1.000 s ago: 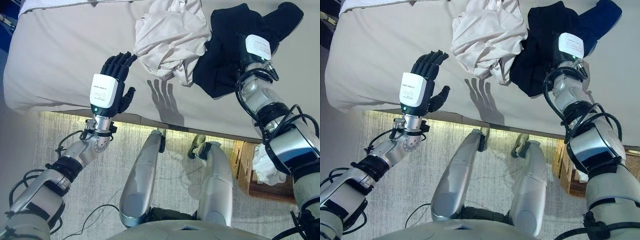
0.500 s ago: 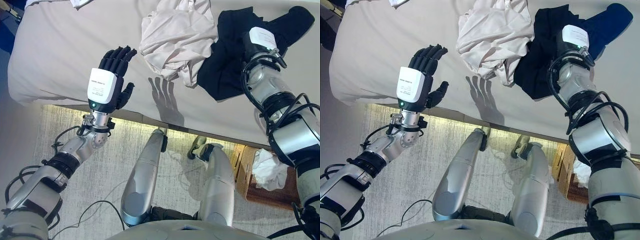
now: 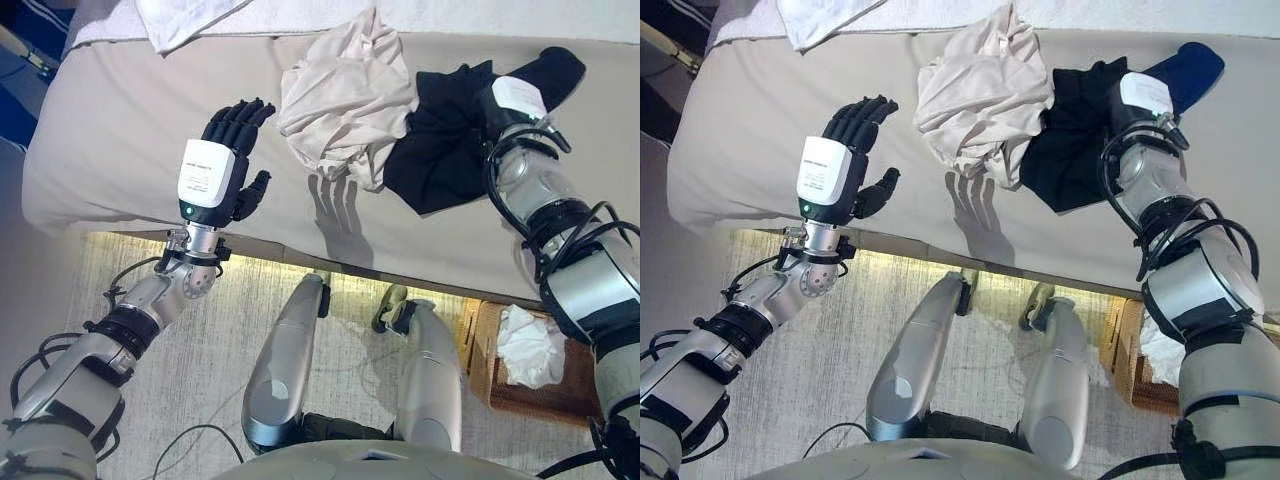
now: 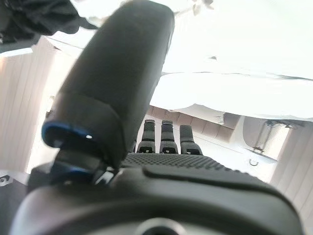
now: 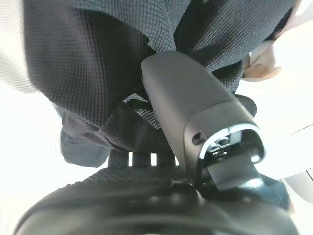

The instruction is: Pick up the clothes from the bed and place them into the basket

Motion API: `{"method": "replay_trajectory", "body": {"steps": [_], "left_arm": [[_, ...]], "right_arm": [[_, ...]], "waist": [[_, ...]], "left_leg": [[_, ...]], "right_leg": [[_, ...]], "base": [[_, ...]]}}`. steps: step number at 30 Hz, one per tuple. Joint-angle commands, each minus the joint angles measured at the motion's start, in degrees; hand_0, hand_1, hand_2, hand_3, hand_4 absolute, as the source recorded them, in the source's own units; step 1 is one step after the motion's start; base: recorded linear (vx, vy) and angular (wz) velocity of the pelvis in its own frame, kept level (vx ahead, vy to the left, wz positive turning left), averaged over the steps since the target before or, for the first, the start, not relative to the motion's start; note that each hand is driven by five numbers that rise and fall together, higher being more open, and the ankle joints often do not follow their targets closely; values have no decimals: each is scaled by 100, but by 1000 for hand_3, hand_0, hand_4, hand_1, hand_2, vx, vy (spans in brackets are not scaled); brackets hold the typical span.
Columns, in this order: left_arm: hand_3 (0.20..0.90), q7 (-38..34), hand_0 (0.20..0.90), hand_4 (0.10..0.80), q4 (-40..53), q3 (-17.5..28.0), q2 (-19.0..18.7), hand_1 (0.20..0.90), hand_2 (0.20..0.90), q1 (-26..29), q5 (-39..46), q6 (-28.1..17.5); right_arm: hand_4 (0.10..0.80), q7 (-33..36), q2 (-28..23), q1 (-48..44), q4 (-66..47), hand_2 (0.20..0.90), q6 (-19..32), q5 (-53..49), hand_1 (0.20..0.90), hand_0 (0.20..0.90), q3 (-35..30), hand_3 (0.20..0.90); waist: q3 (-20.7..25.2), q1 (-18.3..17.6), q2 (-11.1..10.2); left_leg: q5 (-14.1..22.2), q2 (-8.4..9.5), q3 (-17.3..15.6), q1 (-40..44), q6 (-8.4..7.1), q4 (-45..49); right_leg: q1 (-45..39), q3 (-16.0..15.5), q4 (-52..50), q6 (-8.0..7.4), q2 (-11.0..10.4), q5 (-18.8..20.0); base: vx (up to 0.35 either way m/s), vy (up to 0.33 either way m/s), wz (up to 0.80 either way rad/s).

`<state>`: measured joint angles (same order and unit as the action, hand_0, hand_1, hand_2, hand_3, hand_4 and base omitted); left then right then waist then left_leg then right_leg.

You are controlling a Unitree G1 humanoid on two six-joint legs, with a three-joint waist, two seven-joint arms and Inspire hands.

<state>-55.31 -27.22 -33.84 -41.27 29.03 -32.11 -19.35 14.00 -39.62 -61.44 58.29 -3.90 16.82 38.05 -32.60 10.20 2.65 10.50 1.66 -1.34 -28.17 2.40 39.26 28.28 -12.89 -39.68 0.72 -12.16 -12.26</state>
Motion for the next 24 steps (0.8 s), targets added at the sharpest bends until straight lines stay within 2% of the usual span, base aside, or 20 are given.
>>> {"method": "replay_trajectory", "body": {"steps": [1, 7, 10, 17, 19, 24], "left_arm": [[900, -232, 900, 800, 604, 591, -42, 900, 900, -90, 176, -261], [900, 35, 900, 800, 586, 947, -2, 900, 900, -593, 276, -64], [900, 95, 900, 800, 360, 1127, 149, 900, 900, -850, 371, -72], [900, 243, 900, 800, -145, 1342, 421, 900, 900, -1200, 227, -135], [900, 194, 900, 800, -404, 1441, 514, 900, 900, -1341, 92, -312], [900, 94, 900, 800, -633, 1597, 545, 900, 900, -1485, -49, -477]], "right_arm": [[100, 836, -595, -185, -632, 300, 265, -28, 300, 300, -376, 200], [100, 1020, -1222, 1032, -1855, 300, 305, -240, 300, 300, -1247, 200], [100, 919, -1445, 1680, -2273, 300, 555, -386, 300, 300, -1841, 200], [100, 764, -1622, 2955, -2991, 300, 826, -347, 300, 300, -3009, 200], [100, 857, -1691, 3351, -3231, 300, 850, -281, 300, 300, -3452, 200], [100, 1032, -1913, 4091, -3685, 300, 941, -208, 300, 300, -4270, 200]], "waist": [[595, -135, -221], [1188, -553, -531], [1568, -794, -638], [2223, -1180, -673], [2382, -1356, -655], [2591, -1674, -646]], "left_leg": [[-151, -126, 27, 646, -135, -724], [-106, -337, -265, 1486, -196, -1357], [-139, -386, -448, 1960, -226, -1787], [-260, -415, -793, 2746, -236, -2675], [-340, -423, -858, 2944, -254, -2968], [-394, -458, -1022, 3197, -270, -3262]], "right_leg": [[-754, -133, 347, -18, 231, 205], [-1597, 131, 1515, -142, 461, 470], [-1993, 271, 2051, -228, 545, 595], [-2514, 560, 2766, -392, 724, 809], [-2607, 714, 2943, -444, 800, 894], [-2682, 1011, 3117, -492, 934, 969]], "base": [[87, -35, -23], [103, -26, -29], [131, -14, -33], [102, -28, -35], [11, -26, -45], [-1, -18, -33]]}}
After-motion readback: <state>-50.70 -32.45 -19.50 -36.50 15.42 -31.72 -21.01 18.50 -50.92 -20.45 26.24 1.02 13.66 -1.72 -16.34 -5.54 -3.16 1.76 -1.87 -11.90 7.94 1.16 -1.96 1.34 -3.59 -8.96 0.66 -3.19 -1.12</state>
